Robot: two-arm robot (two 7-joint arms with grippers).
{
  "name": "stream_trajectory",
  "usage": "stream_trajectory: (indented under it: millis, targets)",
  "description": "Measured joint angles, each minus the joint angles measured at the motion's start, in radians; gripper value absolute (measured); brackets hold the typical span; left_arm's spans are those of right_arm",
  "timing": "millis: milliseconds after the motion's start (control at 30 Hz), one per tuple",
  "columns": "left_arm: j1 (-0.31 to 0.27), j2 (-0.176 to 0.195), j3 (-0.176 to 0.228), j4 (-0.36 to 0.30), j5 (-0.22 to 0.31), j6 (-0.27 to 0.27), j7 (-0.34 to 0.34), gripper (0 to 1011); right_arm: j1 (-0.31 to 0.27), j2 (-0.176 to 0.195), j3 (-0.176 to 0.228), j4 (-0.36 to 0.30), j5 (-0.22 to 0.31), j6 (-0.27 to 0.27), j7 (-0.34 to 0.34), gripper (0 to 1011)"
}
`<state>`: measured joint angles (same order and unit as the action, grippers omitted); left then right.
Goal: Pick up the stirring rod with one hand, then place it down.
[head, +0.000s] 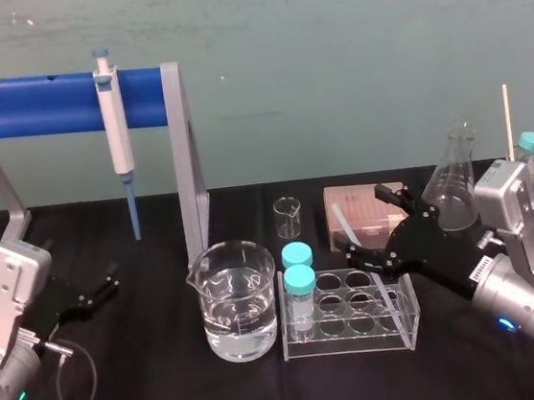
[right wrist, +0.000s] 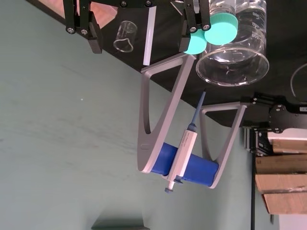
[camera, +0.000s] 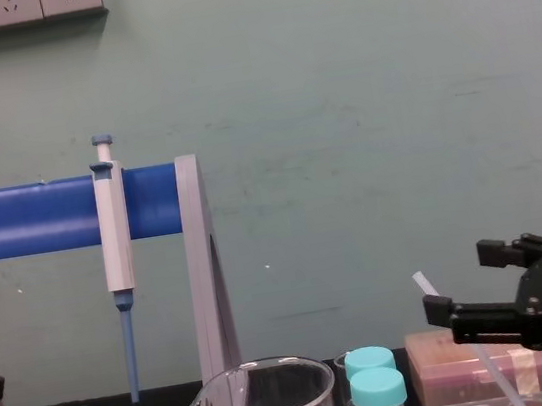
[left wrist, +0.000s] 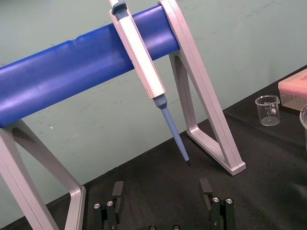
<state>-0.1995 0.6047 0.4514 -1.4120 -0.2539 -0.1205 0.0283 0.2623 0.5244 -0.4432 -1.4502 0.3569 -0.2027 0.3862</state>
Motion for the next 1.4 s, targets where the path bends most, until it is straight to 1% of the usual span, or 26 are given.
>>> stream_trajectory:
  millis: [33, 167, 333, 533, 667, 867, 1400]
  targets:
    - [0.000, 0.000, 0.000, 0.000, 0.000, 0.000, 0.000, 1000, 0.000, 0.000, 0.000, 0.000, 0.000, 0.000, 0.000, 1003]
    - [0.000, 0.000, 0.000, 0.000, 0.000, 0.000, 0.000, 1000, 0.025, -0.026, 0.006, 0.030, 0.034, 0.035, 0.037, 1003]
    - [0.000, 0.000, 0.000, 0.000, 0.000, 0.000, 0.000, 1000, 0.044, -0.048, 0.012, 0.056, 0.062, 0.070, 0.072, 1003]
    - [0.000, 0.000, 0.000, 0.000, 0.000, 0.000, 0.000, 1000, 0.058, -0.074, 0.026, 0.087, 0.113, 0.144, 0.123, 1003]
    - [0.000, 0.000, 0.000, 0.000, 0.000, 0.000, 0.000, 1000, 0.059, -0.081, 0.034, 0.096, 0.131, 0.176, 0.135, 1003]
    - [0.000, 0.000, 0.000, 0.000, 0.000, 0.000, 0.000, 1000, 0.059, -0.085, 0.043, 0.099, 0.134, 0.192, 0.132, 1003]
    - [0.000, 0.000, 0.000, 0.000, 0.000, 0.000, 0.000, 1000, 0.057, -0.084, 0.041, 0.099, 0.133, 0.190, 0.131, 1003]
